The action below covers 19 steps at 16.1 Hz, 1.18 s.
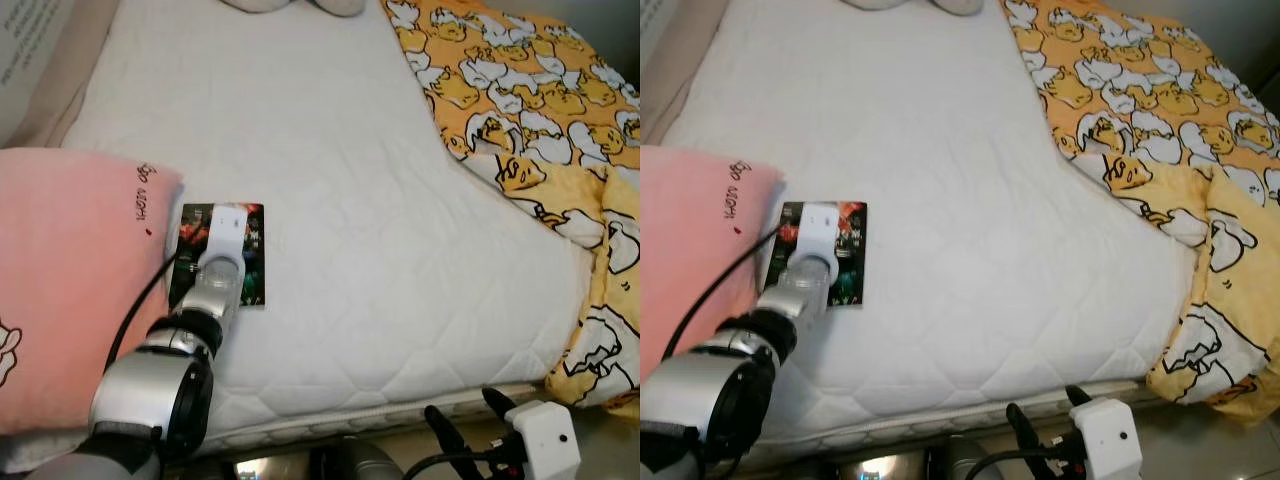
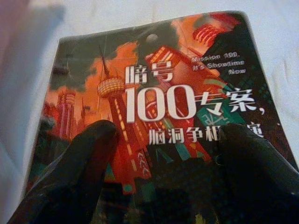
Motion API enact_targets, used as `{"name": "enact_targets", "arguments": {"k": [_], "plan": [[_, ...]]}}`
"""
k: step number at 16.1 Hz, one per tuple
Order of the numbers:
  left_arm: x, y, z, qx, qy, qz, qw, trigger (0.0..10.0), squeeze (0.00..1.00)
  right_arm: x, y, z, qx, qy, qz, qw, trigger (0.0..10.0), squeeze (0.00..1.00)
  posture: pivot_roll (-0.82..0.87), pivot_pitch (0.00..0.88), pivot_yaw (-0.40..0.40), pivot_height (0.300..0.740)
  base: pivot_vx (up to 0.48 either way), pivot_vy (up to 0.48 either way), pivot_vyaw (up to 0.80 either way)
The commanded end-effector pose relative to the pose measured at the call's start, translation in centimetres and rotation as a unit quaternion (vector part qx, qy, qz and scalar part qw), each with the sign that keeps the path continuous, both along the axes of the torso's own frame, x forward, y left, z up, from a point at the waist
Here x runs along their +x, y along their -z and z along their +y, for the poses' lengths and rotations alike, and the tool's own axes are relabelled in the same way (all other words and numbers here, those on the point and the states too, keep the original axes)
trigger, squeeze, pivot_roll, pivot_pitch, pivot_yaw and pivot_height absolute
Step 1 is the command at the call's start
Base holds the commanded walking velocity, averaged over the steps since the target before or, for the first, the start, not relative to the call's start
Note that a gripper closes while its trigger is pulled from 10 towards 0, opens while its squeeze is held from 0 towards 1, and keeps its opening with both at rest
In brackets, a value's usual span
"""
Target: Clean up the room
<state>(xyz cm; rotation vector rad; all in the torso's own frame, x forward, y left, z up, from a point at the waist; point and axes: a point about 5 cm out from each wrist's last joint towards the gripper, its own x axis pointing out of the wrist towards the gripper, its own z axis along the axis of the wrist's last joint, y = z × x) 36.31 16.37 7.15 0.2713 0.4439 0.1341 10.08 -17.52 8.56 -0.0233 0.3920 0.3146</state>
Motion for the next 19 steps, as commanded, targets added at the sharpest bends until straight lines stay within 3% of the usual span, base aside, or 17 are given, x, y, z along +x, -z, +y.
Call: {"name": "enact_targets", "arguments": {"k": [1, 4, 8, 12, 14, 16, 17, 19], "plan": [[-0.7, 1.1, -0.4, 0.007, 0.017, 0.033, 0.999, 10.0, 0.00, 0.0, 0.3, -0.3, -0.008, -0.001, 0.011, 1.000, 10.0, 0.00, -0.28, 0.175, -0.155, 0.740, 0.000, 0.000, 0.00], [-2.0, 3.1, -0.7, 0.002, 0.045, 0.070, 0.997, 10.0, 0.00, 0.3, 0.5, -0.5, -0.014, 0.002, 0.010, 1.000, 10.0, 0.00, -0.27, 0.166, -0.140, 0.740, 0.000, 0.000, 0.00], [-3.4, 4.8, -1.8, -0.017, 0.051, 0.087, 0.995, 10.0, 0.00, 0.5, 0.7, -0.5, -0.013, 0.003, 0.010, 1.000, 10.0, 0.00, -0.24, 0.162, -0.131, 0.740, 0.000, 0.000, 0.00], [-5.4, 5.9, -1.6, -0.041, -0.027, 0.074, 0.996, 10.0, 0.00, 1.5, 1.2, -0.5, -0.013, -0.008, 0.004, 1.000, 10.0, 0.00, -0.20, 0.140, -0.125, 0.740, 0.000, 0.000, 0.00], [-5.9, 5.0, -2.2, -0.072, -0.052, 0.052, 0.995, 10.0, 0.00, 2.0, 1.3, -0.4, -0.013, -0.015, 0.000, 1.000, 10.0, 0.00, -0.18, 0.123, -0.127, 0.740, 0.000, 0.000, 0.00], [-5.5, 2.2, -3.0, -0.063, -0.039, -0.009, 0.997, 10.0, 0.00, 2.4, 1.4, -0.4, -0.014, -0.021, -0.005, 1.000, 10.0, 0.00, -0.17, 0.113, -0.127, 0.740, 0.000, 0.000, 0.00], [-5.3, 1.8, -3.0, -0.063, -0.038, -0.018, 0.997, 10.0, 0.00, 2.5, 1.4, -0.4, -0.014, -0.022, -0.005, 1.000, 10.0, 0.00, -0.17, 0.113, -0.127, 0.740, 0.000, 0.000, 0.00], [-4.0, -2.2, -3.7, -0.093, 0.008, -0.073, 0.993, 10.0, 0.00, 2.5, 1.5, -0.4, -0.012, -0.027, -0.008, 1.000, 10.0, 0.00, -0.16, 0.107, -0.126, 0.740, 0.000, 0.000, 0.00]]}}
